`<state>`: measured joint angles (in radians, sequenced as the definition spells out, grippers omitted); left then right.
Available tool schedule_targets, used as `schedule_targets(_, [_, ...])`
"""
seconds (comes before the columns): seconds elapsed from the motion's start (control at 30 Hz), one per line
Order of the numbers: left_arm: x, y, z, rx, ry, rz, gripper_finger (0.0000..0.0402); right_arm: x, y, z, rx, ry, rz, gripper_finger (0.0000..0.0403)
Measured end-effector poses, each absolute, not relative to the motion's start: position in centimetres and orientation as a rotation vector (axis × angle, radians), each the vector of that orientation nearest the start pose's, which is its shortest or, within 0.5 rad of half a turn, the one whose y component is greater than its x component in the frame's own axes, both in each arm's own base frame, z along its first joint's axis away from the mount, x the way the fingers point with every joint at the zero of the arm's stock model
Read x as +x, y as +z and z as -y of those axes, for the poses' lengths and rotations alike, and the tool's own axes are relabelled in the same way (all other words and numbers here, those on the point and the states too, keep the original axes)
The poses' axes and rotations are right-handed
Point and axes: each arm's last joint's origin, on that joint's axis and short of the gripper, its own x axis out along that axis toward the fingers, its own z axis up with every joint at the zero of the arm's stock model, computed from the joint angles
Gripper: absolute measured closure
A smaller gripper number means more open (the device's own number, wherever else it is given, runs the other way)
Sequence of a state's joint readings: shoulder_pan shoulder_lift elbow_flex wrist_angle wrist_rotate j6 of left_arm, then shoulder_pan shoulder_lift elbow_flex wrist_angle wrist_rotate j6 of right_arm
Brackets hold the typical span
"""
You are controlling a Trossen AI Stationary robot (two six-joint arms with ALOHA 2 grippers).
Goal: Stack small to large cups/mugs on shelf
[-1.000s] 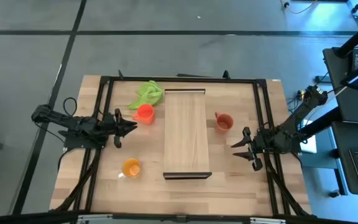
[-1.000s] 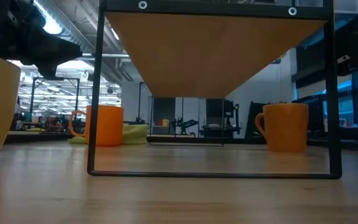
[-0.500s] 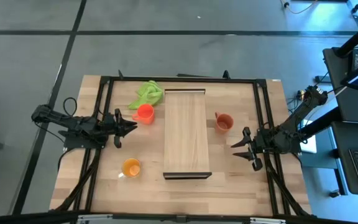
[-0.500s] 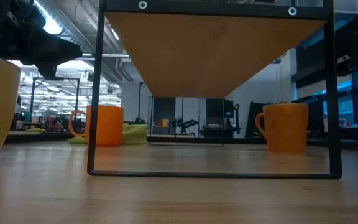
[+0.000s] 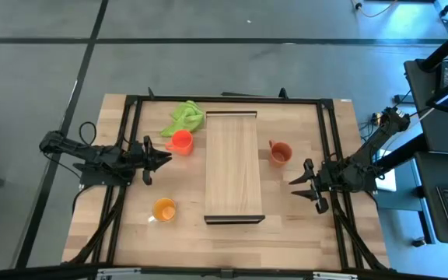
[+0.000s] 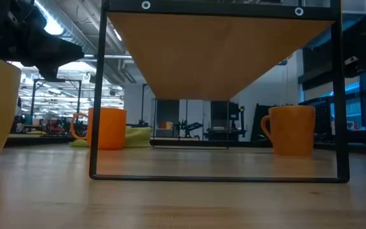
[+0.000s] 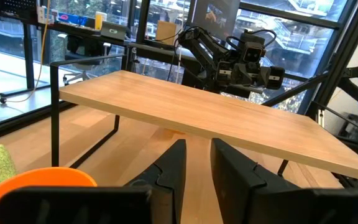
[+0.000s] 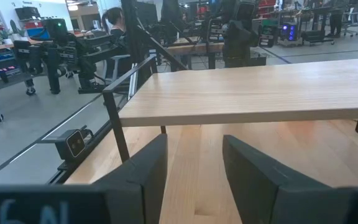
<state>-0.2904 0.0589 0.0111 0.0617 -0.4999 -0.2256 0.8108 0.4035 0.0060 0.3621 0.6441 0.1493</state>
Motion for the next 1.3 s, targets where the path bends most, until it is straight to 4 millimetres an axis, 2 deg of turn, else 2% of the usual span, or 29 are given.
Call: schedule_targets(1.3, [9.71, 16.85, 1.45, -0.216, 0.207, 0.035, 0.0333, 9.33, 16.44, -7.30, 0.125, 0.164, -0.039, 0.0247])
